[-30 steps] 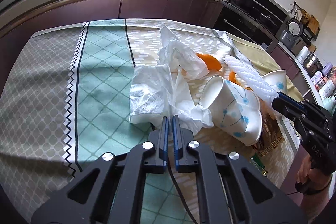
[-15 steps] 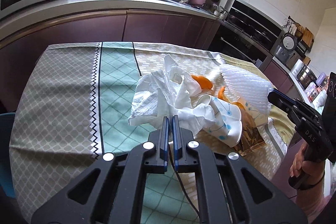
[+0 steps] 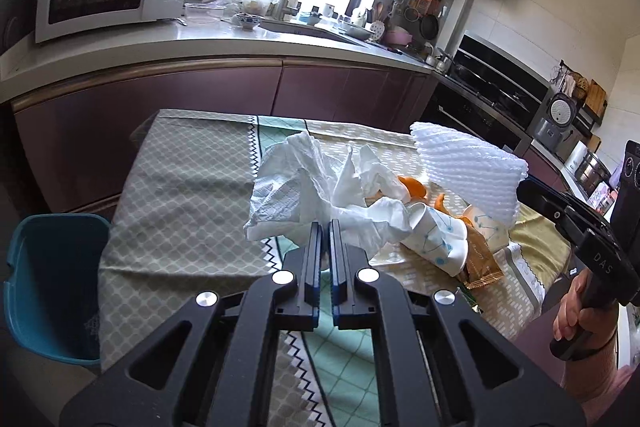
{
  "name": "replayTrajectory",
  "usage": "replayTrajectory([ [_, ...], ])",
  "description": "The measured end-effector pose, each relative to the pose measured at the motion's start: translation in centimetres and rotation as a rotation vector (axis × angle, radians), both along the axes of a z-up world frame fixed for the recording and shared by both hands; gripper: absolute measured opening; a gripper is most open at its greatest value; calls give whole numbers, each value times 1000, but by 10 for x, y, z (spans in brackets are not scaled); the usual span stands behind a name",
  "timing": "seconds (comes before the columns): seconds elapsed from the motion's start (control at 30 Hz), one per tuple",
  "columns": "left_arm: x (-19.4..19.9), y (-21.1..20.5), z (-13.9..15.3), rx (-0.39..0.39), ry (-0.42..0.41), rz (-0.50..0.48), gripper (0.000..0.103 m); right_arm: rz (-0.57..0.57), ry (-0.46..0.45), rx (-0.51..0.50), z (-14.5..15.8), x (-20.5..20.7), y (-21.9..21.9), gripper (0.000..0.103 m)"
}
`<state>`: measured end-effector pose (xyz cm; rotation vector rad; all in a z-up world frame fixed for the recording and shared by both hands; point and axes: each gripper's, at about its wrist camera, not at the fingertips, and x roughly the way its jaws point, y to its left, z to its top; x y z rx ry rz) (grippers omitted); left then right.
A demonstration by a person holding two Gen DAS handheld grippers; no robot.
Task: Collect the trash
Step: 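Carry tissue and foam net to the teal bin and open both tools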
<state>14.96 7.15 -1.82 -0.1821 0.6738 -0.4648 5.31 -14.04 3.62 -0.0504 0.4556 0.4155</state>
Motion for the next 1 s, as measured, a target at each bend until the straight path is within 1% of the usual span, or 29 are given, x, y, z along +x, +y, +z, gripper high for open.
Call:
replayTrajectory([
  [0.23, -22, 67, 10, 28, -23, 120, 4, 179, 28, 21, -2, 13, 63, 5],
  [0.37, -33, 116, 8, 39, -18, 210, 4, 284, 51, 29, -4, 23, 104, 5],
  [0.5, -40, 164, 3, 31, 4, 301, 4, 383, 81, 30, -7, 34, 146, 5],
  [0.57, -42, 186, -2, 30, 15, 339, 4, 425, 96, 29, -9, 39, 167, 5],
  [0.7, -47, 219, -16, 23, 42, 375, 4, 494, 130, 24, -15, 48, 207, 5],
  [0.83, -44, 239, -34, 23, 83, 406, 4, 535, 165, 21, -23, 57, 239, 5],
  [1.0, -34, 258, -60, 27, 140, 431, 4, 575, 229, 12, -38, 72, 274, 5],
])
